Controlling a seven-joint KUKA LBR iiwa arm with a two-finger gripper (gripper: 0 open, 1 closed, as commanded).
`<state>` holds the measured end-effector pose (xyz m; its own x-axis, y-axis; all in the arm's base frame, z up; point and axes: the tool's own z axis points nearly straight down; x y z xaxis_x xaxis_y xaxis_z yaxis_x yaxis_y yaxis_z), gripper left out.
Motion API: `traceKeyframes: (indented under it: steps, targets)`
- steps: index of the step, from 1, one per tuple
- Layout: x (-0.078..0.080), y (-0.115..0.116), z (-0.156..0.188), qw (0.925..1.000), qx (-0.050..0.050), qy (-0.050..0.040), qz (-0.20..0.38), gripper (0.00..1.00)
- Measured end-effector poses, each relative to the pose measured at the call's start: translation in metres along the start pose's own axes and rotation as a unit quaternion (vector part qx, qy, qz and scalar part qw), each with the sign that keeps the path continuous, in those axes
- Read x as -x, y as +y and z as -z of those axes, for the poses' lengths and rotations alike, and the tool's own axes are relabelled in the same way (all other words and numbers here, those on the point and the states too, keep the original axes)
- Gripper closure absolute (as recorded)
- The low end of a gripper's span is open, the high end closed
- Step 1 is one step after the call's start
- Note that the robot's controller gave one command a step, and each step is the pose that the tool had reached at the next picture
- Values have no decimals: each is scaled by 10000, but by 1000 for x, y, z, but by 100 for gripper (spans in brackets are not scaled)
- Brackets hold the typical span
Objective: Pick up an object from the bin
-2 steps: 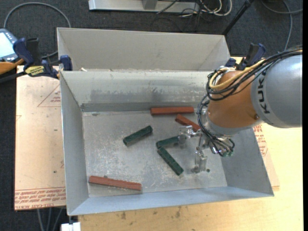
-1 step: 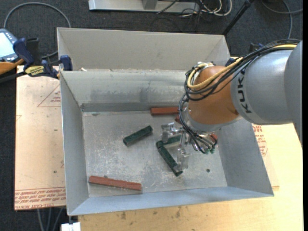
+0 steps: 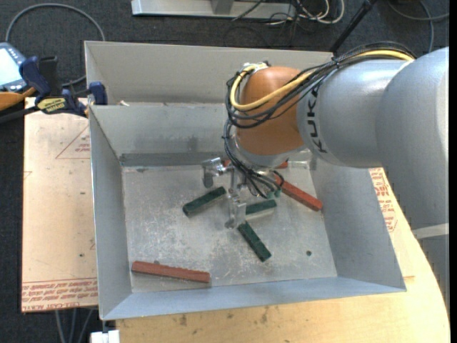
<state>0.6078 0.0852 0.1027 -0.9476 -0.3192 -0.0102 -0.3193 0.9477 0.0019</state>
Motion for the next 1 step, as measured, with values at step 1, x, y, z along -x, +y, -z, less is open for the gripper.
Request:
traceKeyframes:
  steps: [1]
  targets:
    - [-21, -17, -33, 9999, -2, 29, -108, 0]
